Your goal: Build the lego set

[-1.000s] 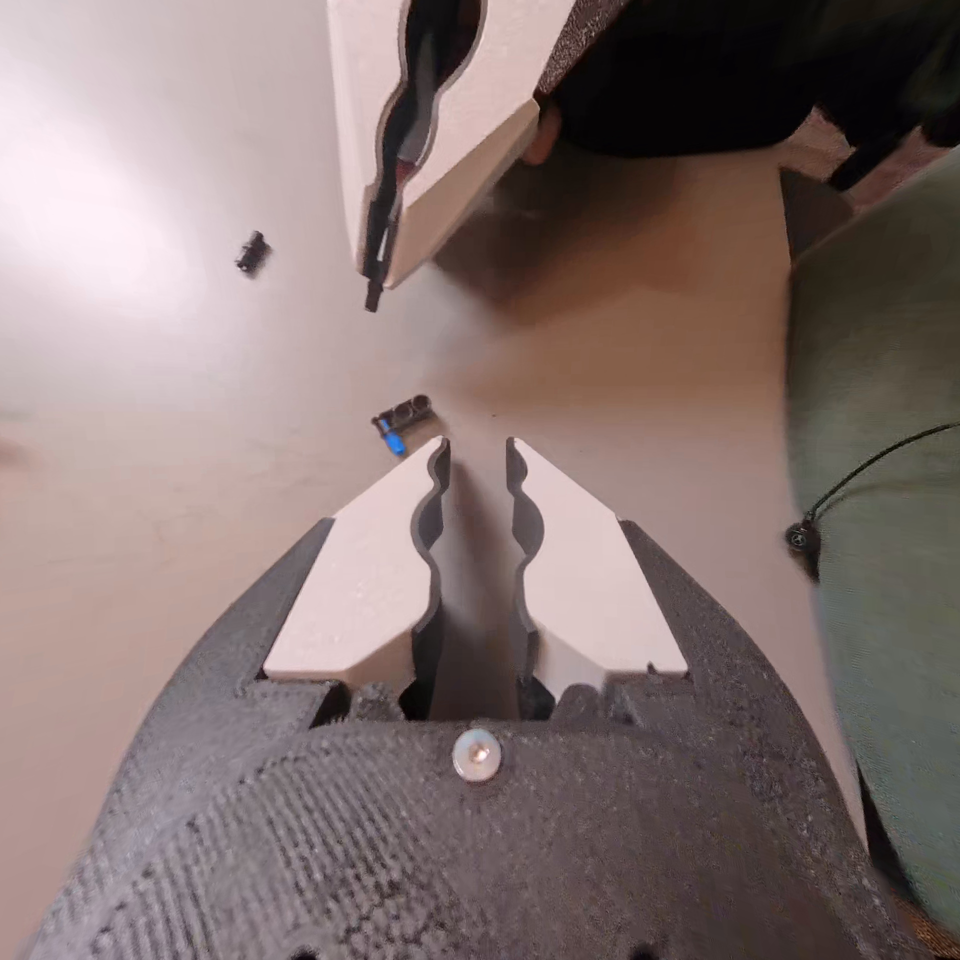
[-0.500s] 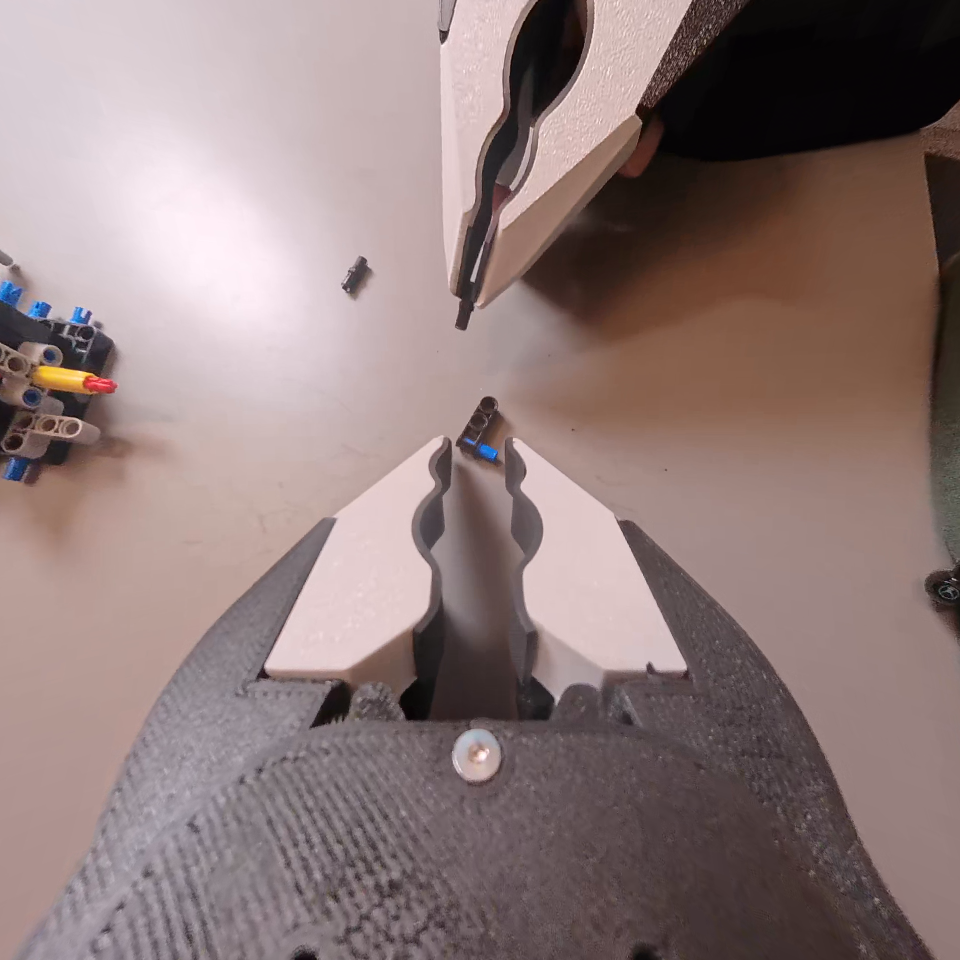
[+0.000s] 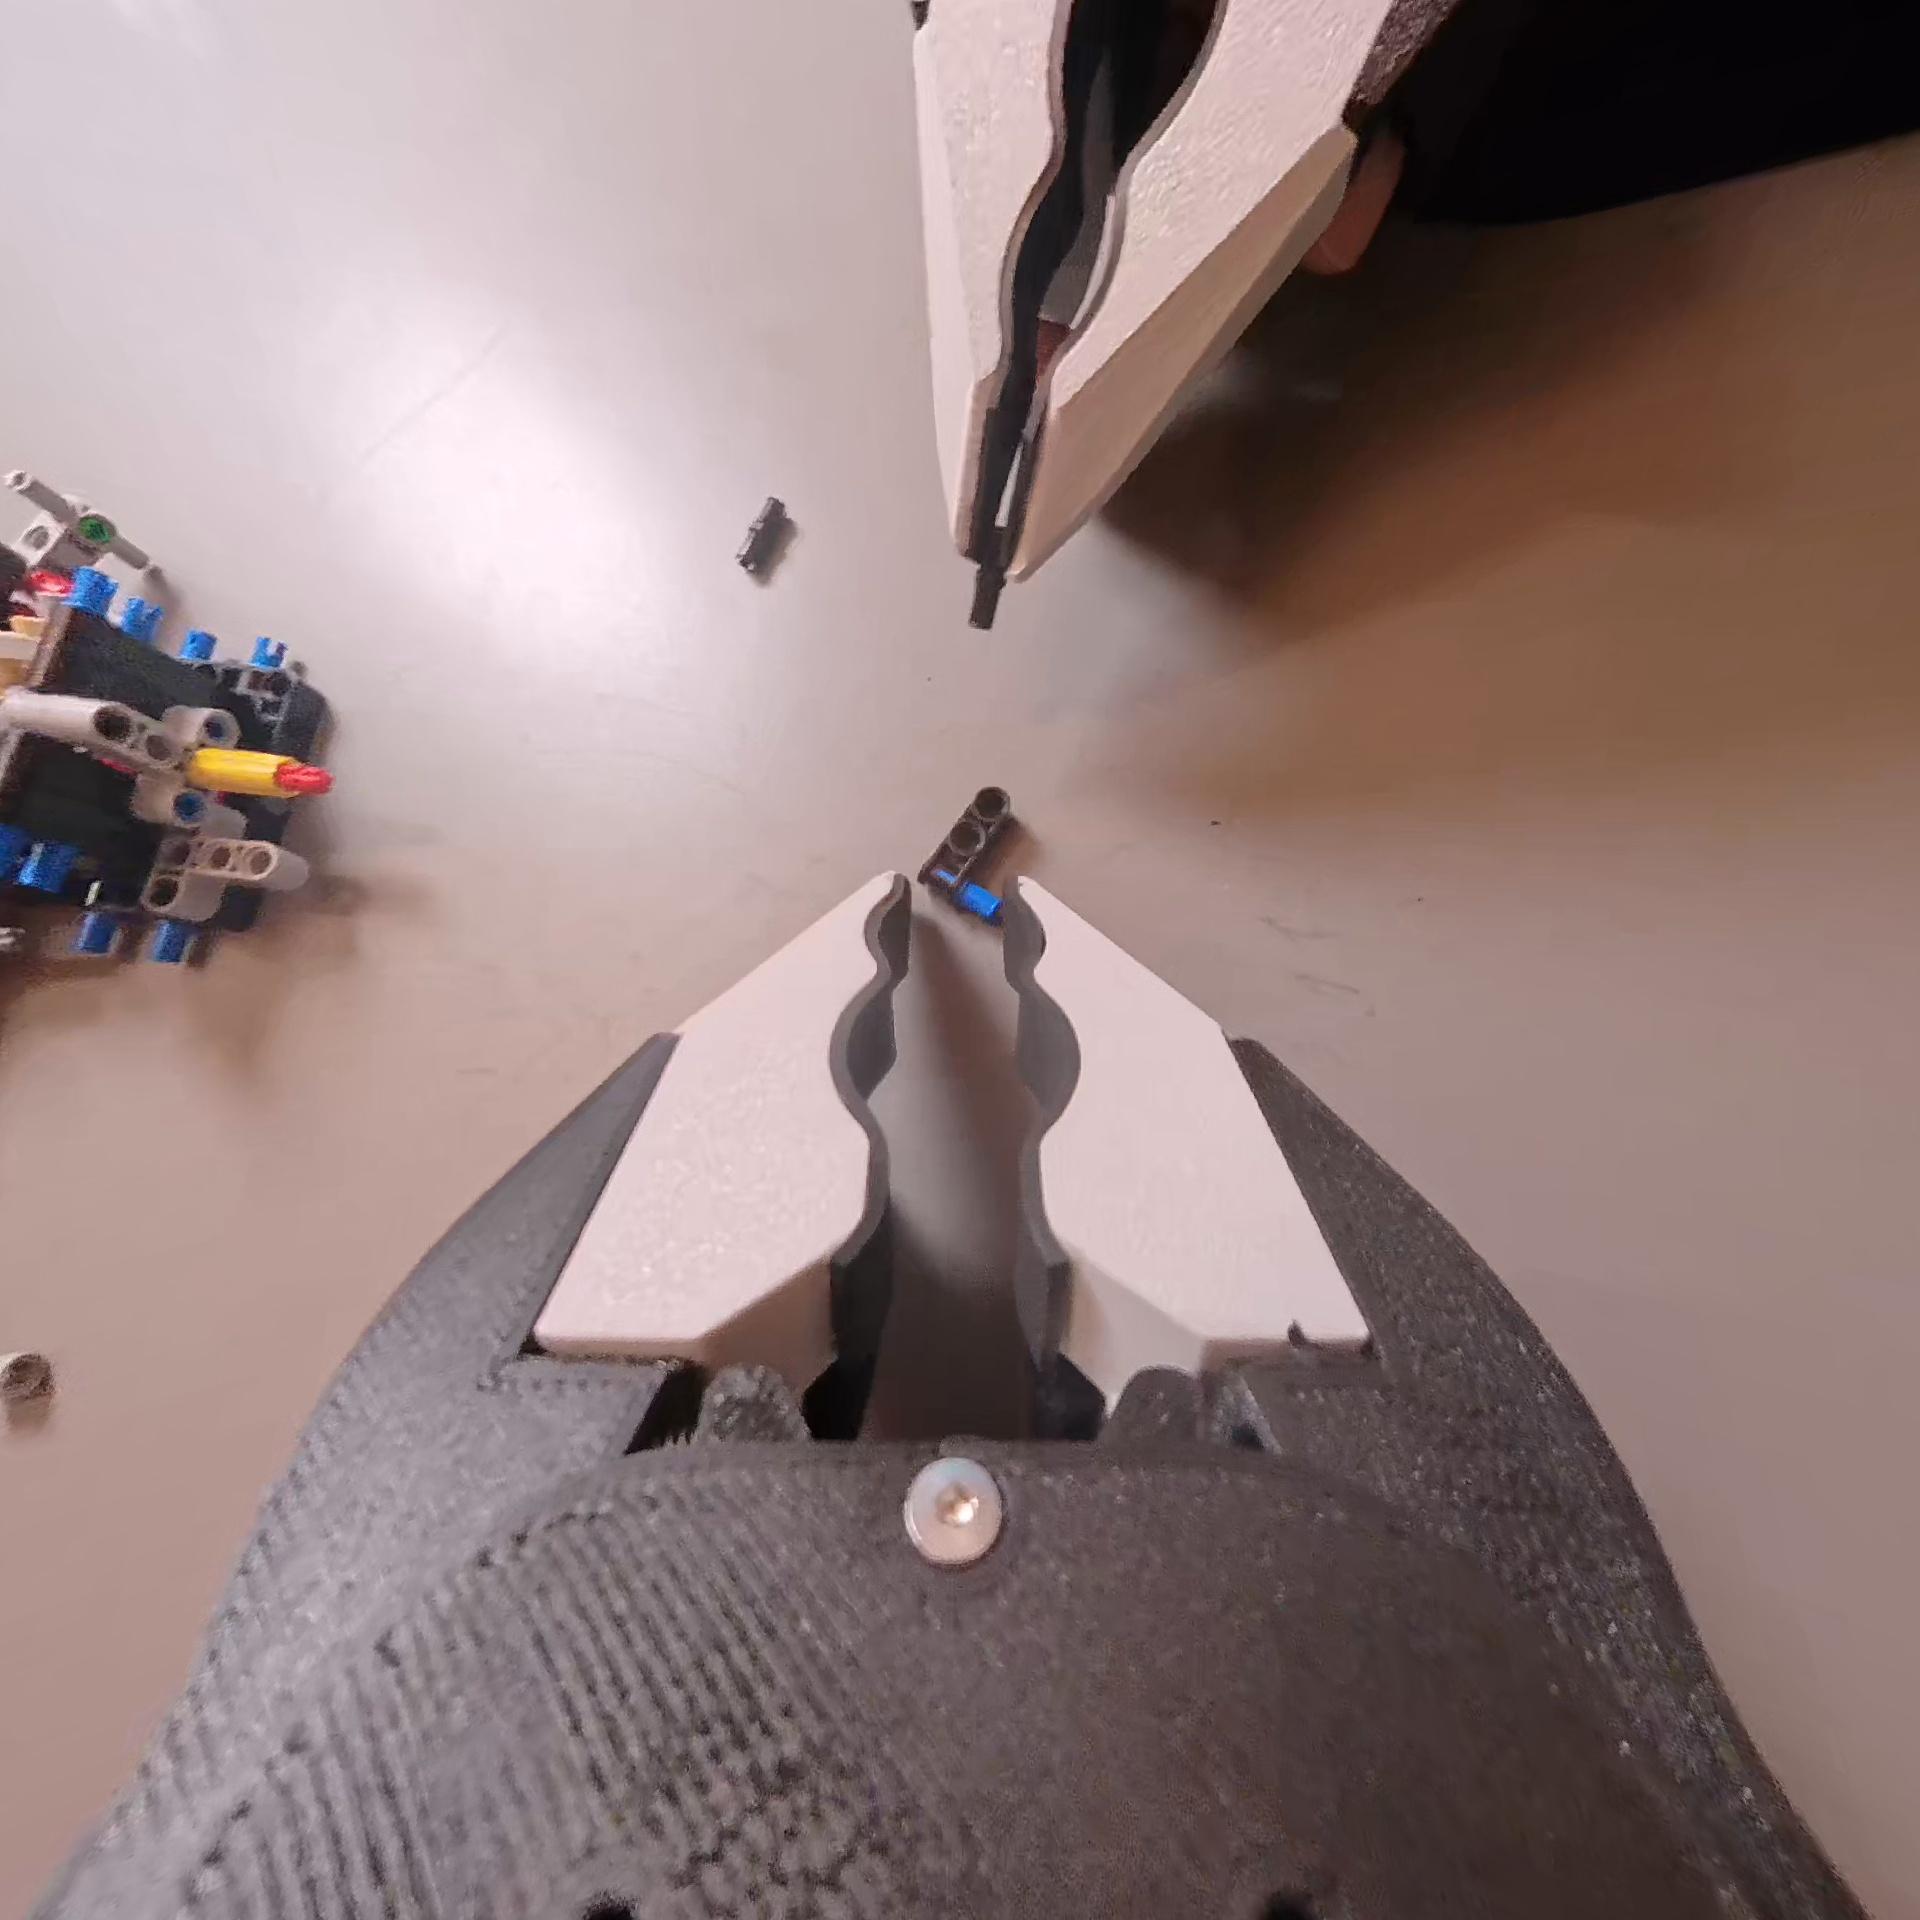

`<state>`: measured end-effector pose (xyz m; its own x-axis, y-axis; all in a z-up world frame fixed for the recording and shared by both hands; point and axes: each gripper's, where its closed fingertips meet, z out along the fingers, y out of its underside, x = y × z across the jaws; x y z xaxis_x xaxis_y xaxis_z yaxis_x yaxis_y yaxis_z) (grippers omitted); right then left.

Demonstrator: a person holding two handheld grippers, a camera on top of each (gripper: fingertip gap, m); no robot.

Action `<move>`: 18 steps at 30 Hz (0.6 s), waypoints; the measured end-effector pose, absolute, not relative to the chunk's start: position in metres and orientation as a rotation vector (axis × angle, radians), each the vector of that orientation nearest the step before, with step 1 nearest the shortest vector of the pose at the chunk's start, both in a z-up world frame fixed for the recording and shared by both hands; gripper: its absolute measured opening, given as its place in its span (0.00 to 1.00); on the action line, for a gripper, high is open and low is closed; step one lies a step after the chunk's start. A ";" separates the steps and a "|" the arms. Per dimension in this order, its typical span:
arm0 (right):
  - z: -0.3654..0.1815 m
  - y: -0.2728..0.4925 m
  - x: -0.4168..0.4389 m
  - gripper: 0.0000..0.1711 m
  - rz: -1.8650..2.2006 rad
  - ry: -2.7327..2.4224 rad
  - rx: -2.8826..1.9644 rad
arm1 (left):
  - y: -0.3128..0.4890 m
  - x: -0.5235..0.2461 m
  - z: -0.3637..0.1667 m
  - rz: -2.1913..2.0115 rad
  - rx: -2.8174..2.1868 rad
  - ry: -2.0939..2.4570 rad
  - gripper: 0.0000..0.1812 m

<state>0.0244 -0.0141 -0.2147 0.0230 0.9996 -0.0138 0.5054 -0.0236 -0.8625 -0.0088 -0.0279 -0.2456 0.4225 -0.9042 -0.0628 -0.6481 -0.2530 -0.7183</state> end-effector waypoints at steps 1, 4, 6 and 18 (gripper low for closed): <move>-0.215 -0.014 0.024 0.02 0.911 -1.564 -1.613 | -0.026 -0.011 -0.245 -0.474 -2.000 1.298 0.09; -0.215 -0.015 0.024 0.02 0.910 -1.568 -1.612 | -0.016 -0.018 -0.244 -0.431 -2.011 1.247 0.09; -0.215 -0.015 0.024 0.02 0.911 -1.569 -1.612 | -0.007 -0.025 -0.245 -0.366 -2.025 1.202 0.08; -0.215 -0.014 0.025 0.02 0.913 -1.561 -1.614 | -0.029 -0.017 -0.234 -0.607 -2.070 1.180 0.10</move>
